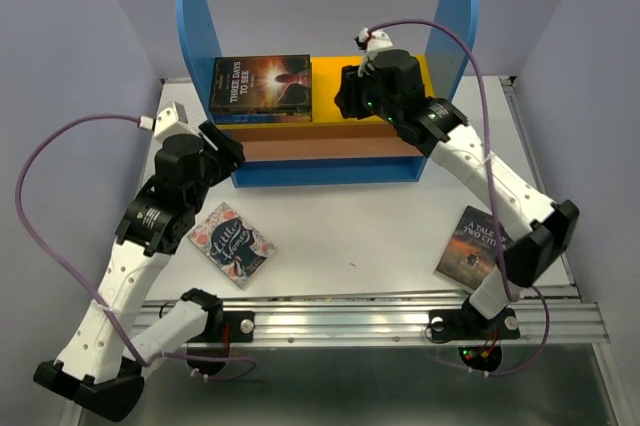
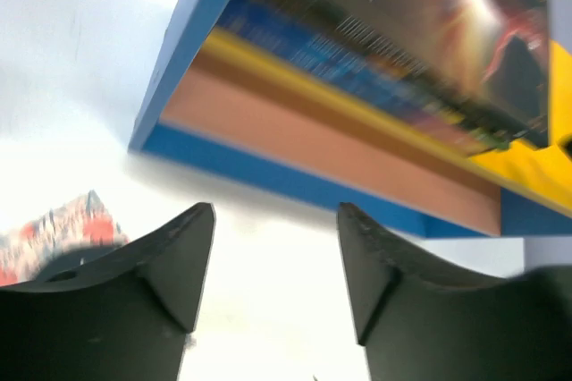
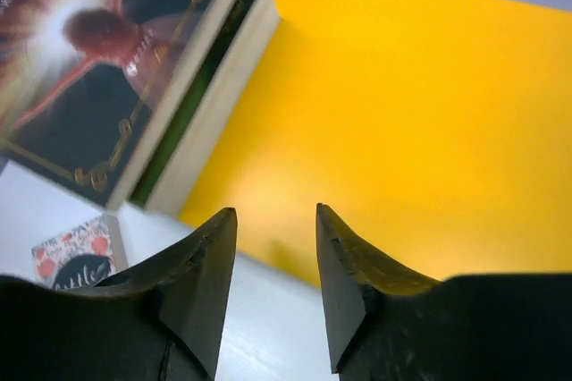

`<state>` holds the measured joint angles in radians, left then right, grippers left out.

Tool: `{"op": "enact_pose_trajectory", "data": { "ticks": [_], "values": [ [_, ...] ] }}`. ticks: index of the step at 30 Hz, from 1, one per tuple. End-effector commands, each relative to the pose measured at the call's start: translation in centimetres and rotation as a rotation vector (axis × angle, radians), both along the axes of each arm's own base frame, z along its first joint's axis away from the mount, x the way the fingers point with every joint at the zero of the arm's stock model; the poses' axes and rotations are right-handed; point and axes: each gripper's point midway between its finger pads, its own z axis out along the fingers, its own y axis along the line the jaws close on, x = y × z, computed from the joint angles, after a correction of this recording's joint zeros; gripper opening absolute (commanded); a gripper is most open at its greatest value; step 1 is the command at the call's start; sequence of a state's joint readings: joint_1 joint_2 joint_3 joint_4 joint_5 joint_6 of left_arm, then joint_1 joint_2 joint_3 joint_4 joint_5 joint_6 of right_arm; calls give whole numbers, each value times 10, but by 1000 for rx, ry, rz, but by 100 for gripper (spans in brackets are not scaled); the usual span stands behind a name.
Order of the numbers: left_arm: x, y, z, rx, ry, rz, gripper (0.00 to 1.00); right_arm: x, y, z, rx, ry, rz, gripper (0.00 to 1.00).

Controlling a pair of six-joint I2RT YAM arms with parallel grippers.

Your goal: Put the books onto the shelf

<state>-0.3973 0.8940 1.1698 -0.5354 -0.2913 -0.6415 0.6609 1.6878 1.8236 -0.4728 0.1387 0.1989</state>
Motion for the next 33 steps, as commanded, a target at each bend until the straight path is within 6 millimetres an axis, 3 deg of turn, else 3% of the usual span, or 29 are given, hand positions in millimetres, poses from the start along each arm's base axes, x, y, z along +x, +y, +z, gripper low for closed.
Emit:
{"op": "enact_pose_trajectory", "data": {
  "ticks": [1, 2, 3, 4, 5, 8, 9, 13, 16, 19, 20, 22, 23, 25, 26, 27, 29, 30, 33],
  "values": [
    [-33, 21, -51, -67, 122, 122, 89, -35, -30, 21, 65, -52, -35, 54],
    [-40, 23, -58, -116, 132, 154, 99, -46, -30, 13, 66, -35, 3, 71],
    [-49, 28, -86, -102, 202, 184, 99, -64, -34, 21, 103, -43, 43, 79],
    [-54, 31, -96, -116, 225, 207, 99, -78, -26, 18, 138, -28, 119, 87],
    [-62, 35, -107, -166, 254, 264, 99, -100, -23, -2, 155, 17, 180, 100],
    [-76, 46, -144, -209, 317, 373, 99, -136, -6, -21, 216, 61, 336, 100],
    [-79, 47, -150, -227, 328, 393, 99, -143, -6, -43, 214, 116, 347, 100],
    [-87, 48, -194, -296, 381, 476, 99, -189, 22, -94, 206, 240, 481, 100],
    [-84, 48, -199, -310, 376, 490, 99, -199, 37, -121, 211, 295, 505, 100],
    [-80, 54, -199, -349, 345, 562, 99, -211, 67, -139, 209, 319, 567, 100],
    [-75, 52, -202, -339, 342, 550, 99, -220, 80, -160, 180, 370, 590, 100],
    [-70, 47, -212, -346, 365, 546, 99, -221, 105, -158, 203, 350, 643, 100],
    [-63, 44, -220, -338, 379, 541, 99, -224, 118, -182, 171, 400, 657, 100],
    [-64, 46, -237, -329, 432, 571, 99, -223, 133, -191, 161, 409, 683, 100],
    [-63, 47, -241, -322, 445, 585, 99, -216, 145, -185, 176, 391, 691, 100],
    [-60, 52, -244, -315, 449, 614, 99, -217, 154, -204, 145, 414, 703, 100],
    [-58, 59, -246, -296, 439, 648, 99, -213, 171, -203, 145, 404, 724, 100],
    [-58, 64, -247, -287, 427, 671, 99, -211, 175, -218, 123, 424, 729, 100],
    [-53, 76, -248, -296, 409, 694, 99, -206, 188, -222, 124, 423, 746, 100]
  ]
}}
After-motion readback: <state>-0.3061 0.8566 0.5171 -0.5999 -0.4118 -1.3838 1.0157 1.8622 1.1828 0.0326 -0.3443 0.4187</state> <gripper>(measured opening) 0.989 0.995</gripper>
